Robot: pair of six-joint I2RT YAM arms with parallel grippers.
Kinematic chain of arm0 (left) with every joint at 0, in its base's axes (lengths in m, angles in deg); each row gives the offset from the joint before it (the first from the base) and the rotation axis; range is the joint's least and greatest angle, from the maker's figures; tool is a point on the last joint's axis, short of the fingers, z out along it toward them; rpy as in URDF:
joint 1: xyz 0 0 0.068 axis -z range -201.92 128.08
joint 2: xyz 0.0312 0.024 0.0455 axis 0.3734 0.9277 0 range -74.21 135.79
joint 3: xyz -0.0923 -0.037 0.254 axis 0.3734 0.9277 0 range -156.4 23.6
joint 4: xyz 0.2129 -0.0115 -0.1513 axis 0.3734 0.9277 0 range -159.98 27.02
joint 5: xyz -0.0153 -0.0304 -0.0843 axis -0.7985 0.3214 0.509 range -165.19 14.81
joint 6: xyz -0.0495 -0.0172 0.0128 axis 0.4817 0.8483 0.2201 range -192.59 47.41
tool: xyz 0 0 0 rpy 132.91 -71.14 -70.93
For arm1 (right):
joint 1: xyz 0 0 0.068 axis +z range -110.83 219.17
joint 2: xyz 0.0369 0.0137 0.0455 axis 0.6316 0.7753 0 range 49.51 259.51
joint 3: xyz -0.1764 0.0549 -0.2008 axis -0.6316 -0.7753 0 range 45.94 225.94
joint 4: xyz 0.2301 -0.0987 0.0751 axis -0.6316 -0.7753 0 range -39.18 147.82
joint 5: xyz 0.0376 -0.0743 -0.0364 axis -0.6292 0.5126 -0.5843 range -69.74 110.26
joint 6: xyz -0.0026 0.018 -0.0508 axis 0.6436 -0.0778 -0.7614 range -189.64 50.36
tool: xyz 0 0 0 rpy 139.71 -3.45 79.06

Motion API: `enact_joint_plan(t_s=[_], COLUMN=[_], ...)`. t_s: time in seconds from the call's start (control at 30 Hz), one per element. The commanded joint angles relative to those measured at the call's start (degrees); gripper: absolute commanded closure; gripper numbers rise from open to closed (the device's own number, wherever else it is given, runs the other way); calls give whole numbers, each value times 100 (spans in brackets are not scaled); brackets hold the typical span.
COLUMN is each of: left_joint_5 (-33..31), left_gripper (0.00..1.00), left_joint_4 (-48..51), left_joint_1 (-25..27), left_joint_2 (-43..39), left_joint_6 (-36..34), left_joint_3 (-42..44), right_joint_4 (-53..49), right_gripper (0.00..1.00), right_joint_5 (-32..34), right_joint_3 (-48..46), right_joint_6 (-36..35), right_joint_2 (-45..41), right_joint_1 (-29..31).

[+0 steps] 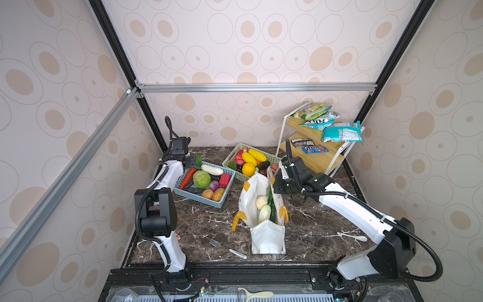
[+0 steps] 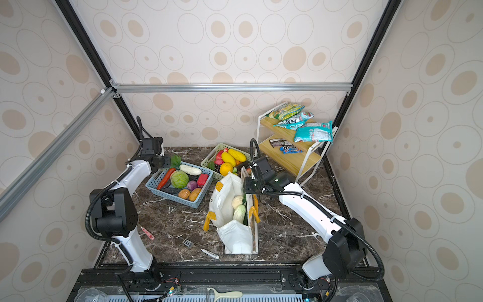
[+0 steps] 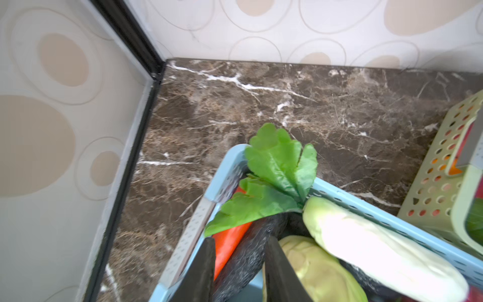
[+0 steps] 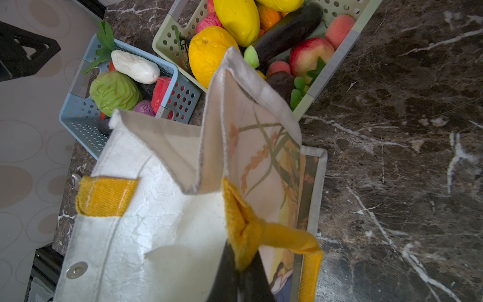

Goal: Place the food into the grocery bag and tie it

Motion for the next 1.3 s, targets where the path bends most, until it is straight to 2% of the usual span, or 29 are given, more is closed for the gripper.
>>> enact_joint_plan(t_s=[0.0,0.17,0.47,0.8,0.9,1.07,1.13,1.27], left_joint_5=[-298,-670,-488,-591,-587,-114,280,787], left_gripper=[68,68,63,65,60,57,57,60], left_joint_4=[203,304,345,336,326,378,482,586], left_joint_1=[-54,-55,-56,-65,-96,-197,-280,-481], left_joint_2=[421,659,1036,1402,1500,1681,1769,1769], left_joint_6=[-130,-207,-226,-166,-131,4,83,396], left_joint_3=[-191,-249,-404,-400,-372,-390,-450,-467], right_joint_4=[20,39,102,81,50,39,39,52], right_gripper=[100,100,100,100,100,100,100,100], right_joint_5=[20,31,66,117,127,145,127,120], right_joint_3=[-83,-101,-158,-165,-171,-157,-152,-154], right_joint_6=[26,81,143,182,191,205,215,245], right_joint_2=[-132,-116,-106,-134,-155,-177,-183,-203], right_joint_1=[38,31,33,36,31,34,33,41])
